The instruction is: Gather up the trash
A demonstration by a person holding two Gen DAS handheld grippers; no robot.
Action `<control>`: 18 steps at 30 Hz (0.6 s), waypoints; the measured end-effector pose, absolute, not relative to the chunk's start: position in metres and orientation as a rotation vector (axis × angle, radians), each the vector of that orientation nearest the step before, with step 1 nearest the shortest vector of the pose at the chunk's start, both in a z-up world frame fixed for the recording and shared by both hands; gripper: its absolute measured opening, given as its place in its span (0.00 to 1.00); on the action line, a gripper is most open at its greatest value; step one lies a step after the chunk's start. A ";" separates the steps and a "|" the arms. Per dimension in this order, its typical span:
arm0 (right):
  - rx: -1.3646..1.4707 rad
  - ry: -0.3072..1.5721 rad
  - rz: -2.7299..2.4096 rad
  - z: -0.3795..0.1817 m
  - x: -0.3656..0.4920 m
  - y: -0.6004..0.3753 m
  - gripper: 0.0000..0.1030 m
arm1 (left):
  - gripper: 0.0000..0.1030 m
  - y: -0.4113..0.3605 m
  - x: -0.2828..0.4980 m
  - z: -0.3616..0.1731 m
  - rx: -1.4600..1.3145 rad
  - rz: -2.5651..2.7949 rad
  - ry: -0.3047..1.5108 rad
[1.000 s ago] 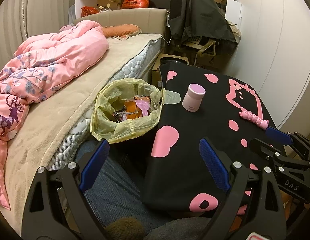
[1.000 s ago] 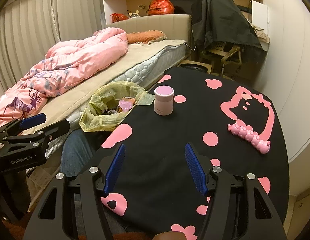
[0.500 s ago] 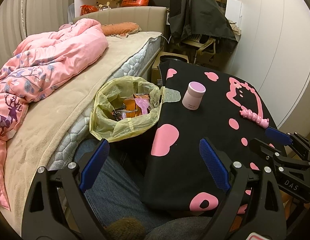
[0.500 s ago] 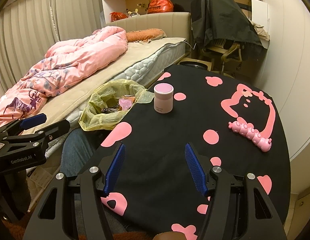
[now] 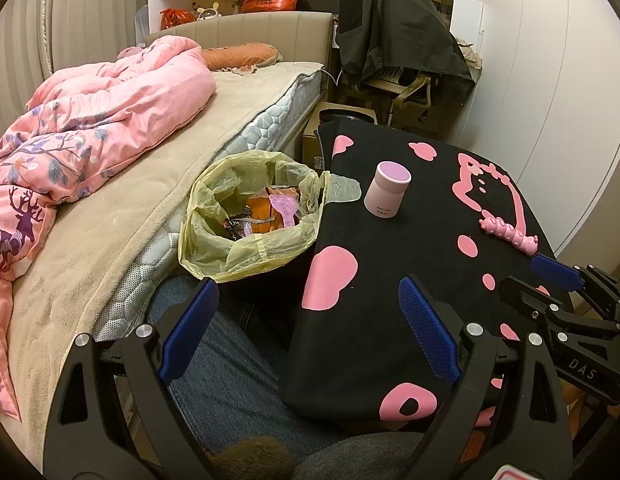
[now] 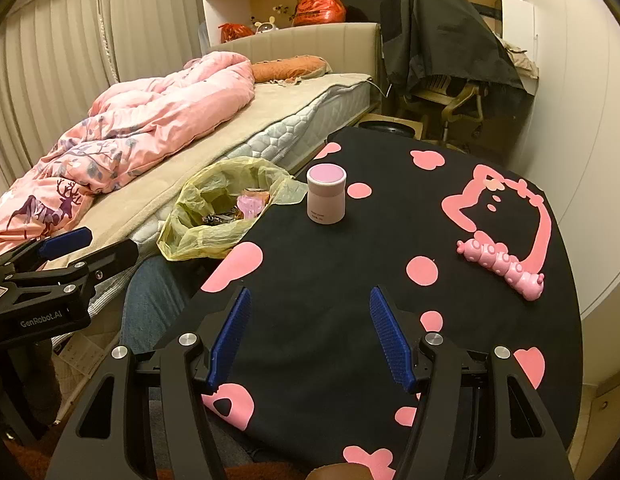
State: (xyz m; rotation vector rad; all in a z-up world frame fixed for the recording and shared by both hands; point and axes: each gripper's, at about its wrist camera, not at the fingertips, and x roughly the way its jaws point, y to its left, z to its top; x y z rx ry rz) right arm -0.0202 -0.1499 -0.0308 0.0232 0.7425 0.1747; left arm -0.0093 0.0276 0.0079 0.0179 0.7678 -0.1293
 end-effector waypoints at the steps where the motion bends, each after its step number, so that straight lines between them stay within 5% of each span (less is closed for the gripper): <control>1: 0.022 0.742 0.175 -0.031 -0.020 -0.150 0.57 | 0.85 0.028 -0.010 0.008 0.018 -0.130 0.767; 18: 0.023 0.741 0.176 -0.030 -0.020 -0.152 0.57 | 0.85 0.026 -0.011 0.009 0.021 -0.150 0.765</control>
